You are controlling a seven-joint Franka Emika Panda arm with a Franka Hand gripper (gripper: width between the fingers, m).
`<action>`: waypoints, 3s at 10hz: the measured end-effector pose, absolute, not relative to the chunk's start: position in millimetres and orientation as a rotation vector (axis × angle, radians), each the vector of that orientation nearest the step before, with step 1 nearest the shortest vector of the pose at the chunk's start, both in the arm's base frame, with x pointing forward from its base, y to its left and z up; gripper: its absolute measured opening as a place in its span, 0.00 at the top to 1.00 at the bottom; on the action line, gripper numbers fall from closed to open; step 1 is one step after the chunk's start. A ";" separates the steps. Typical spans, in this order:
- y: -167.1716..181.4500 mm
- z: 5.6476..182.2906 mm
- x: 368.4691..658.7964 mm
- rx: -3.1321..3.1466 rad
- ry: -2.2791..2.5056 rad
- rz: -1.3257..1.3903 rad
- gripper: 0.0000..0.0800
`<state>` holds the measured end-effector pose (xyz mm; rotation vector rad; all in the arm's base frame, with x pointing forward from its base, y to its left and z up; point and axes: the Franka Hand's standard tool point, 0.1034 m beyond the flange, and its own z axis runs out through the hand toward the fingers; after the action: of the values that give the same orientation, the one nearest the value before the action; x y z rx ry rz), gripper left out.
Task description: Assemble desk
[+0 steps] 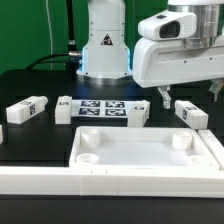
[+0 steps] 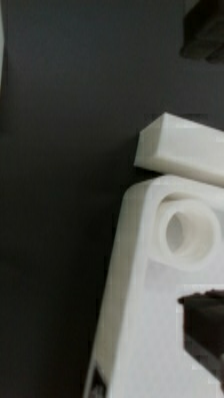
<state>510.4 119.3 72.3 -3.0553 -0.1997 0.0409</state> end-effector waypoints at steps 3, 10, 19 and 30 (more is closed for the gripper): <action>148.7 62.1 476.5 -3.071 -0.106 0.086 0.19; 155.6 50.1 452.4 -3.083 -0.148 0.275 0.19; 154.3 32.9 439.6 -2.967 -0.123 1.117 0.19; 164.9 8.4 432.6 -2.809 -0.139 1.473 0.45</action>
Offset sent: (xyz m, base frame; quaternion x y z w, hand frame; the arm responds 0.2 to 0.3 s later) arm -0.0359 0.0214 -0.0171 -0.0216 0.0000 -0.0198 0.9996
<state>432.6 164.9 8.4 -2.8088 -0.1392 1.4734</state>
